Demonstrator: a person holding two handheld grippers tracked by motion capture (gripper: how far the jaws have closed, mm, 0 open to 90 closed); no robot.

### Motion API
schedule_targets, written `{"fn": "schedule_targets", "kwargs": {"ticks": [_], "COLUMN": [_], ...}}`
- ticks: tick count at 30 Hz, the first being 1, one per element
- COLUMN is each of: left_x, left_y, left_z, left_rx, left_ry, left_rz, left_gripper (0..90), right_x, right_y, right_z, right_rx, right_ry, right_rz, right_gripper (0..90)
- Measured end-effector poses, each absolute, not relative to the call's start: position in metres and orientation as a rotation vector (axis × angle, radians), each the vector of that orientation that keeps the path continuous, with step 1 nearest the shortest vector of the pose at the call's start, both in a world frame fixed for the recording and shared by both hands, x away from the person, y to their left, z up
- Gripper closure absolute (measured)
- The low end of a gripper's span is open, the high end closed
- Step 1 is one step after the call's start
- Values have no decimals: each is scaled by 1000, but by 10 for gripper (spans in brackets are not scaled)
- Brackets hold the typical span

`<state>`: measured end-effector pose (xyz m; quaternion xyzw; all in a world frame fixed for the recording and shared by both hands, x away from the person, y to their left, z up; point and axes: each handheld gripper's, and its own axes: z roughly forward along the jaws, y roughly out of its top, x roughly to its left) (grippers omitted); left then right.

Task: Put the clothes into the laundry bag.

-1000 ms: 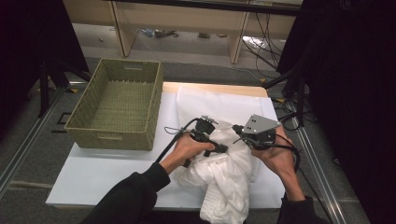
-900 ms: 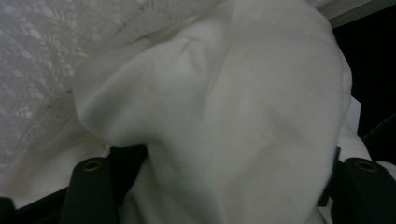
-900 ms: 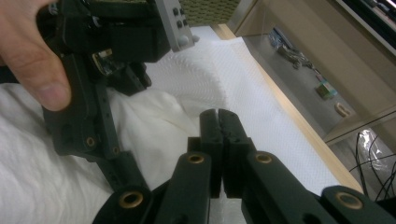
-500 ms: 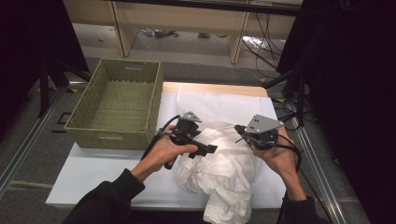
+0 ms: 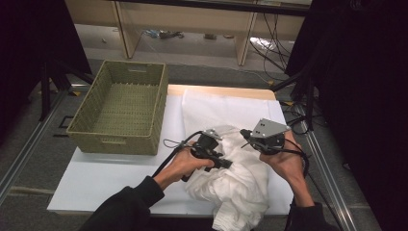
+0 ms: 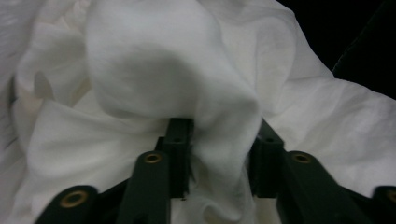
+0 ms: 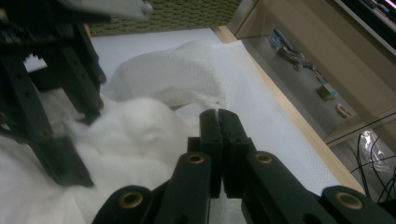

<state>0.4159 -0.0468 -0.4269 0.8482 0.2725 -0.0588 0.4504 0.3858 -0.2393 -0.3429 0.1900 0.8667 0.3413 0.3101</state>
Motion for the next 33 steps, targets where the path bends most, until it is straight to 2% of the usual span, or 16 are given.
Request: {"fn": "schedule_targets", "kwargs": {"ticks": [2, 4, 7, 10, 11, 13, 17, 19, 22, 25, 27, 29, 31, 33], "left_x": [425, 433, 451, 465, 465, 458, 435, 423, 412, 409, 412, 418, 418, 414], "left_y": [-50, -53, -48, -44, -44, -42, -20, -2, 23, 34, 30, 22, 15, -5], "left_z": [-426, -424, -421, -432, -435, -434, -414, -406, -407, -424, -437, -448, -452, -457], "left_rx": [2132, 2058, 2059, 2014, 2022, 2039, 2038, 2050, 2087, 2125, 2106, 2107, 2107, 2126], "left_ry": [658, 758, 825, 914, 918, 893, 846, 812, 823, 820, 835, 830, 814, 721], "left_rz": [-93, -41, 120, 10, -12, -33, -14, 5, 39, -14, -31, -34, -47, -44], "left_gripper": [761, 781, 788, 760, 715, 567, 287, 223, 198, 211, 202, 238, 347, 551], "right_x": [384, 381, 377, 373, 373, 373, 374, 374, 373, 374, 374, 374, 374, 375], "right_y": [-239, -241, -246, -251, -252, -254, -258, -257, -255, -253, -252, -251, -249, -248], "right_z": [-343, -342, -341, -343, -345, -349, -348, -347, -347, -347, -348, -348, -349, -350], "right_rx": [498, 497, 495, 507, 502, 523, 527, 525, 526, 522, 519, 517, 509, 508], "right_ry": [2300, 2302, 2303, 2315, 2316, 2320, 2307, 2305, 2307, 2310, 2311, 2314, 2311, 2316], "right_rz": [898, 893, 918, 914, 913, 913, 923, 924, 922, 919, 917, 917, 914, 914], "right_gripper": [900, 900, 900, 900, 900, 900, 900, 900, 900, 900, 900, 900, 900, 900]}}
